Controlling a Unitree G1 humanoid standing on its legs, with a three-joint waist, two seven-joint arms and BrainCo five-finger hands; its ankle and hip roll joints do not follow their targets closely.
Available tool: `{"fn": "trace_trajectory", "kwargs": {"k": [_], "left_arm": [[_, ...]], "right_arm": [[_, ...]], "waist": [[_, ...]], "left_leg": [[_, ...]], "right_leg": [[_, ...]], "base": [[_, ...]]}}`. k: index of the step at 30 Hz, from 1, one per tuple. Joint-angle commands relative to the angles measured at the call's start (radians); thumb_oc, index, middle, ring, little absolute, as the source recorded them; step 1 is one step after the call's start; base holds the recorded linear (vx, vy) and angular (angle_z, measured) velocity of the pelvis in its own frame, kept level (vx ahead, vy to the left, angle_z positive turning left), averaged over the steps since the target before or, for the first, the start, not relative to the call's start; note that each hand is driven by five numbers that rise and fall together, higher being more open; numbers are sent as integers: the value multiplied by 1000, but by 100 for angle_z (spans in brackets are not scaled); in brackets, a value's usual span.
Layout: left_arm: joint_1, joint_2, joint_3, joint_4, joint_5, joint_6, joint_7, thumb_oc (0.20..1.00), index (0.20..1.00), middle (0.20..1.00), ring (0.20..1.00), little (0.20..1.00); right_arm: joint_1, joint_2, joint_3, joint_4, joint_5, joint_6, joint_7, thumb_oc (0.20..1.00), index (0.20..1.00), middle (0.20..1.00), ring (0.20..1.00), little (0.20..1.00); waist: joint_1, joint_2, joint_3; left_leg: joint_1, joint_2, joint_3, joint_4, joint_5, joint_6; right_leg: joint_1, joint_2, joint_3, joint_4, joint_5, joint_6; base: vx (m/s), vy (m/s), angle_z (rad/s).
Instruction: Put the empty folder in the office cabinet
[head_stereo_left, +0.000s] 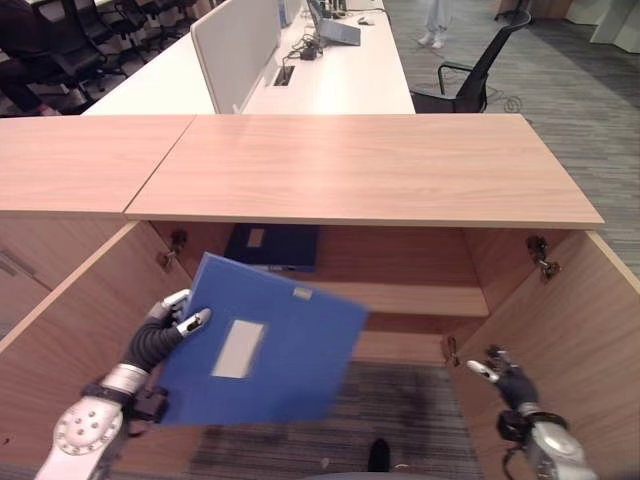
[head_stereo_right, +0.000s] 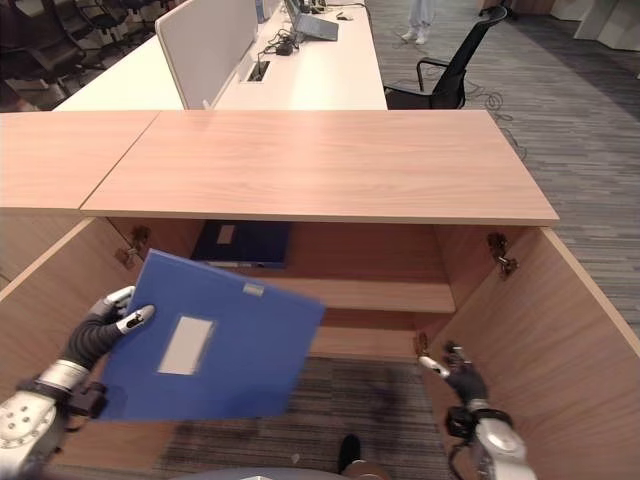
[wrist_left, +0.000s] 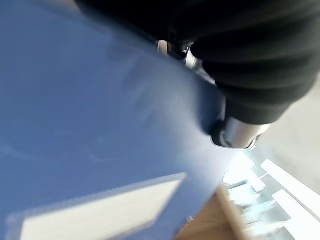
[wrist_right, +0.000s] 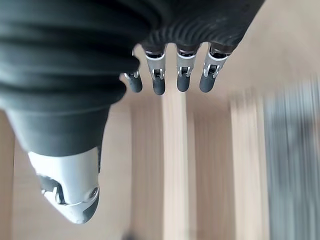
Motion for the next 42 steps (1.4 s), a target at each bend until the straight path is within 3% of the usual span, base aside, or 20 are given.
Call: {"fn": "trace_trajectory", "kwargs": {"k": [1,6,9,15,30,42], "left_arm": [[-67,14,18,-56,141,-69,30,200,200,200,200,200],[-111,13,41,-67,307,-88,90,200,200,200,200,200],[-133,11,31,-99,297,-100,93,200,200,200,200,200],[-278,30,-93,-153,280,-134,95,200,200,200,200,200],[-446,27,-275,-158,212,-155,95,200,200,200,200,200],[-432,67,-290,-182,189,-160,54,200,200,200,200,200]], "right_arm": [[-62,-9,31,-20,-114,-15,-18,1000,1000,1000,1000,1000],[-70,-67,31,-153,-261,-23,-32,1000,1000,1000,1000,1000],[-76,-85,50,-216,-310,-24,-18,1000,1000,1000,1000,1000],[-178,-100,220,-302,-338,-51,47,1000,1000,1000,1000,1000],[-364,-30,472,-278,-319,-60,81,1000,1000,1000,1000,1000],[-382,-58,448,-323,-335,-63,60,1000,1000,1000,1000,1000]], "waist": [[-4,-63,-25],[-7,-62,-19],[-8,-63,-18],[-5,-73,-23],[-1,-78,-30],[-3,-78,-33]], "left_leg": [[-52,-43,3,2,-25,28],[-55,-42,5,2,-26,29],[-56,-41,6,2,-26,30],[-55,-38,11,2,-23,27],[-51,-35,16,2,-18,21],[-51,-34,21,2,-14,20]], "right_leg": [[135,-41,20,0,-127,125],[132,-41,23,0,-129,124],[130,-41,24,0,-129,123],[130,-42,27,0,-127,122],[131,-42,27,0,-125,121],[127,-43,28,0,-123,119]], "base": [[-6,1,-3],[0,0,0],[-13,-2,0],[-6,-2,0],[0,0,0],[0,0,0]]}}
